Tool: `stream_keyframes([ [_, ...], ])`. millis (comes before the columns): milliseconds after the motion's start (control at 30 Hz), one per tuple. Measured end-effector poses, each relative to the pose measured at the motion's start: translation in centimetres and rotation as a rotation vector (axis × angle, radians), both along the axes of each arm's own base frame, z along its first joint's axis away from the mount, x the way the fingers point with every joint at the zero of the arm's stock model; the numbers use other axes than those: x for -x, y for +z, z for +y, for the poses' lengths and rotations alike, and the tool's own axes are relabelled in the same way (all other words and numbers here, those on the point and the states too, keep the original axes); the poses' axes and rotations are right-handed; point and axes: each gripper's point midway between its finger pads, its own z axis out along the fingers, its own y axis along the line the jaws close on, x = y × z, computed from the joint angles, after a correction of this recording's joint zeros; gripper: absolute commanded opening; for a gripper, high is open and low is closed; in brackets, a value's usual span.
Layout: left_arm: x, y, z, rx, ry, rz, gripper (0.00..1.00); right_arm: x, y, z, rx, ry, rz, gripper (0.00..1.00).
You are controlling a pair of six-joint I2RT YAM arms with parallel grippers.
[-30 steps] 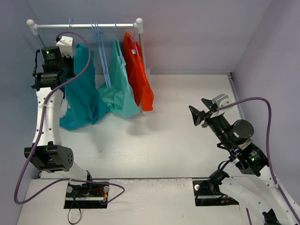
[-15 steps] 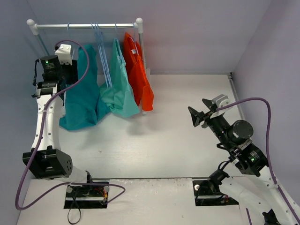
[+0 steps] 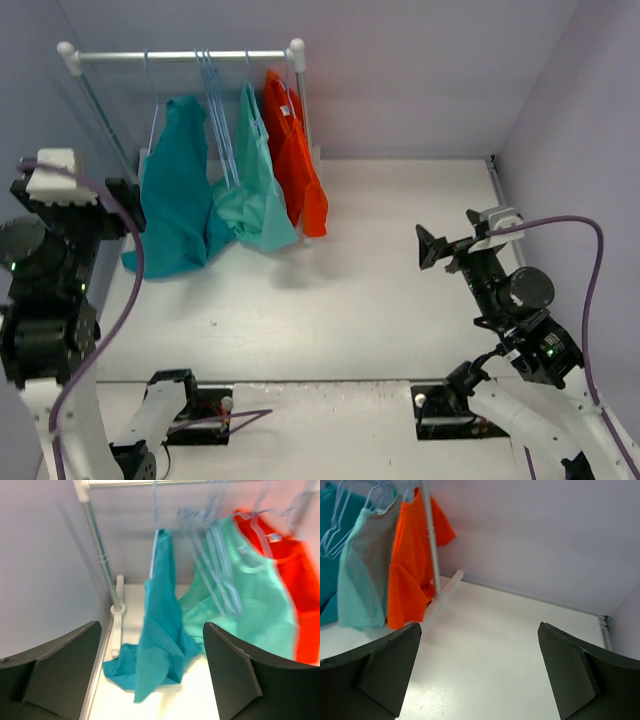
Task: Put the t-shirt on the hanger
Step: Reset both arms
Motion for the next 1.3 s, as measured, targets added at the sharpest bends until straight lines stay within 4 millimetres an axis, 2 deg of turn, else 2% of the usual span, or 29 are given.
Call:
stream_keyframes([
  [100, 5.6, -0.4, -1.4, 0.008, -0.039, -0.059, 0.78, 0.6, 0.8, -1.9, -0.035, -0.074, -0.027, 1.00],
  [167, 8.7, -1.5, -2.1, 0.015, -0.076, -0.074, 0.78, 0.9, 0.8, -3.2, -0.052, -0.126, -0.036, 1.00],
  [267, 10.9, -4.2, -1.8, 0.031, -0.087, -0.067, 0.78, 1.4, 0.2, -4.9, -0.067, -0.197, -0.038, 1.00],
  [400, 11.7, -10.3, -0.5, 0.018, -0.048, 0.036, 0.78, 1.8, -1.8, -6.4, -0.060, -0.261, -0.018, 1.00],
  [500, 12.4, -12.8, 0.6, 0.008, 0.001, 0.061, 0.78, 2.1, -3.4, -7.0, -0.055, -0.286, -0.002, 1.00],
  [633, 13.9, -13.7, 1.8, 0.018, 0.050, 0.021, 0.78, 2.1, -4.9, -7.4, -0.047, -0.304, 0.023, 1.00],
  [733, 14.2, -14.3, 2.2, 0.028, 0.070, 0.014, 0.78, 2.1, -5.4, -7.5, -0.044, -0.316, 0.037, 1.00],
  [1033, 12.3, -18.3, 1.7, 0.035, 0.087, 0.121, 0.78, 2.1, -6.0, -8.2, -0.065, -0.361, 0.054, 1.00],
  [1300, 11.4, -20.1, 1.2, 0.050, 0.084, 0.155, 0.78, 2.1, -6.2, -8.5, -0.073, -0.384, 0.061, 1.00],
])
